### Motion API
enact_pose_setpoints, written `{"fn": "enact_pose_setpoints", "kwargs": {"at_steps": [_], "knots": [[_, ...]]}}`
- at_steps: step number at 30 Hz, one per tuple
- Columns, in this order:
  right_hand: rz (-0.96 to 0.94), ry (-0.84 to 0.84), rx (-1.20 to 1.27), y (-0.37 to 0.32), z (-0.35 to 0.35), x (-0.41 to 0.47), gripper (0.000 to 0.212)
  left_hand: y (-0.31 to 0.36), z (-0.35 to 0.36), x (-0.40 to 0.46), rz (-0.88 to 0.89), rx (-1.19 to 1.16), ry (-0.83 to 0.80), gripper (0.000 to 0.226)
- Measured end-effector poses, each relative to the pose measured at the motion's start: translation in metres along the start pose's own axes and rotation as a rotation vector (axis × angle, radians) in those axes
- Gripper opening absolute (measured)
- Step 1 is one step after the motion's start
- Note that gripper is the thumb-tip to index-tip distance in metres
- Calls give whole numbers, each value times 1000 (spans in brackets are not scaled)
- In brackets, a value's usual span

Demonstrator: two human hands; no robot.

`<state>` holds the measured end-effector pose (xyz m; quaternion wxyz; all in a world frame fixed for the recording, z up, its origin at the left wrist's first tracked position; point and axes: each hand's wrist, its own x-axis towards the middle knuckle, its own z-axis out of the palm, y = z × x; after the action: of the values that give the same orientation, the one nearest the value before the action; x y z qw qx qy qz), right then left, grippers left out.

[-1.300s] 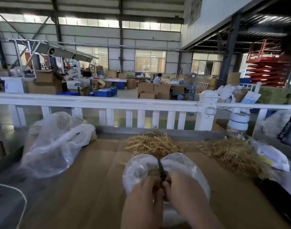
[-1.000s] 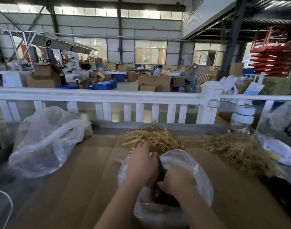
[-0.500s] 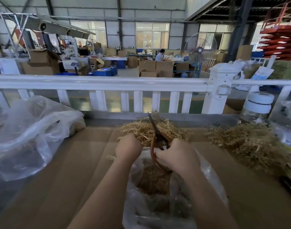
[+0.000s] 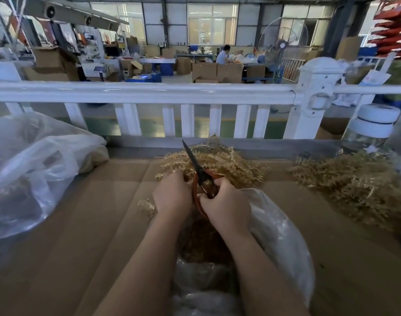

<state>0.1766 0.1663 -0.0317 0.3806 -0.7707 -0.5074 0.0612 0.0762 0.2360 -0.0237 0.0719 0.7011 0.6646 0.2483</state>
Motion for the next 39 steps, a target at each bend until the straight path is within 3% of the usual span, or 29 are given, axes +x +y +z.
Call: {"fn": "enact_pose_setpoints", "kwargs": {"at_steps": [4, 6, 8, 13, 16, 19, 22, 25, 27, 31, 34, 36, 39], "knots": [[21, -30, 73, 5, -1, 0, 41, 5, -16, -1, 15, -467, 115, 12], [28, -57, 156, 8, -3, 3, 31, 7, -25, -1, -24, -773, 101, 12], [53, -87, 289, 10, -7, 7, 23, 5, -32, -1, -32, -908, 36, 8], [71, -134, 425, 9, -10, 12, 20, -11, -36, 2, 17, -325, -354, 18], [57, -166, 409, 8, -6, 10, 20, -23, -38, 0, -2, 10, -322, 15], [48, -167, 417, 7, -4, 9, 20, -27, -43, -4, -49, -213, -215, 15], [106, -197, 501, 8, -3, 11, 15, -23, -49, -6, 2, -415, 38, 12], [166, -232, 643, 8, -7, 9, 29, -12, -51, -11, 105, -734, 190, 10], [192, -256, 775, 7, -11, 7, 38, -7, -48, -16, 275, -831, 164, 15], [256, -250, 1074, 6, -18, 7, 45, -7, -37, -20, 602, -730, 104, 13], [284, -223, 1127, 6, -21, 9, 55, -10, -30, -18, 691, -727, 88, 8], [315, -218, 1117, 7, -21, 10, 49, -11, -30, -17, 723, -720, 48, 6], [379, -226, 1137, 10, -18, 11, 23, -13, -30, -17, 739, -713, -33, 9]]}}
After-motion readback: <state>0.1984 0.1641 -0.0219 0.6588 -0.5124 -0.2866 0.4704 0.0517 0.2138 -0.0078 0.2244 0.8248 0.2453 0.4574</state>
